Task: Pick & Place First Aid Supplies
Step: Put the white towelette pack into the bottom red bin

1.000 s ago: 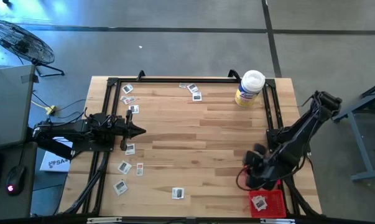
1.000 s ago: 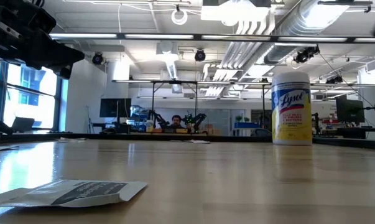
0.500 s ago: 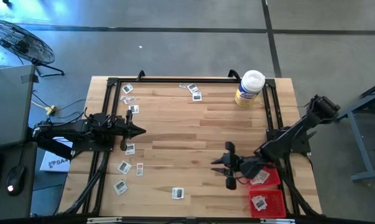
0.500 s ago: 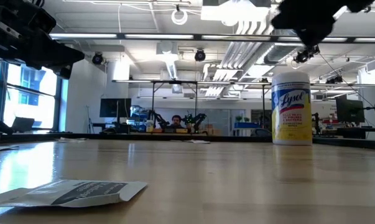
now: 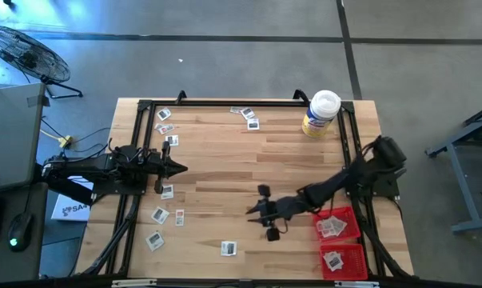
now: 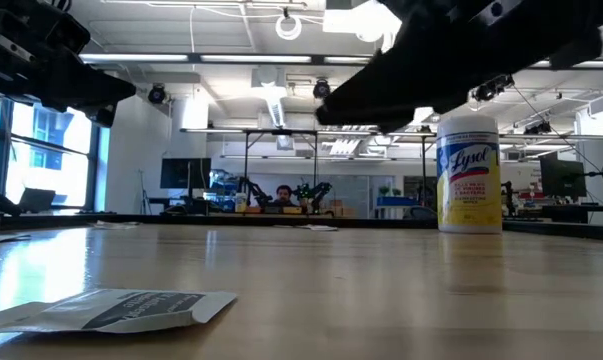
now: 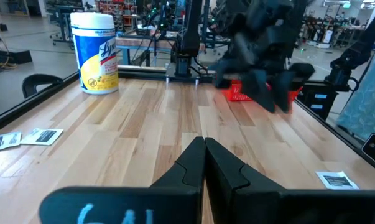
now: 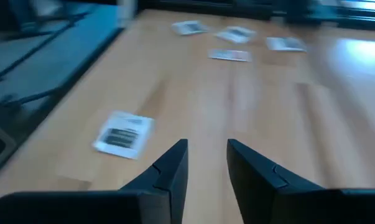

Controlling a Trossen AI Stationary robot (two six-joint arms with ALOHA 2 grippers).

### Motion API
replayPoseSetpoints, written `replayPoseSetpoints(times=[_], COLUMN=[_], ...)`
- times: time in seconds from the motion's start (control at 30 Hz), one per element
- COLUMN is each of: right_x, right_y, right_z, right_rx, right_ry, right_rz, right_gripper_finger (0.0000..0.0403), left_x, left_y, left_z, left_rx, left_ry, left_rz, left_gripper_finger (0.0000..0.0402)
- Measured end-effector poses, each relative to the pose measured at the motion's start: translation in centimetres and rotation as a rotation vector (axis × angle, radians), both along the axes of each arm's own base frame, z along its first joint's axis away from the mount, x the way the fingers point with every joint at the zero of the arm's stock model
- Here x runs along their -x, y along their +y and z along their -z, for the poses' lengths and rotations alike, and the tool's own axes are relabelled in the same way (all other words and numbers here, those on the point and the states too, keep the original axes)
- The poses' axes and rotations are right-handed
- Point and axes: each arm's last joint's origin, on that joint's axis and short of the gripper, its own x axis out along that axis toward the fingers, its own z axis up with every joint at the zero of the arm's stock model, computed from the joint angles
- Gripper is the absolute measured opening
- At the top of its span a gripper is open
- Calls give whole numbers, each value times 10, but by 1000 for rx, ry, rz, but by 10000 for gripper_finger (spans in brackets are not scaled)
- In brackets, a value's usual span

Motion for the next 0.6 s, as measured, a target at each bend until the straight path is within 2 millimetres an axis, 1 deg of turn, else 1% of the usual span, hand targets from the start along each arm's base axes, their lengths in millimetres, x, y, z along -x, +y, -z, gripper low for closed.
replayPoseSetpoints(times=[0.17, 0.33, 0.47, 0.53, 0.6], right_x=[-36, -63, -76, -78, -80], right_y=[23, 40, 51, 60, 70], right_z=[-1, 13, 24, 28, 28], right_rx=[21, 32, 52, 66, 80], right_ry=[-33, 24, 93, 125, 134], right_rz=[-207, -334, -370, -378, -381], right_gripper_finger=[140, 164, 167, 167, 167], left_x=[0, 0, 0, 0, 0], left_y=[0, 0, 0, 0, 0], left_z=[0, 0, 0, 0, 0], left_rx=[0, 0, 0, 0, 0], left_ry=[0, 0, 0, 0, 0], left_rz=[0, 0, 0, 0, 0], left_gripper_finger=[1, 1, 1, 1, 1])
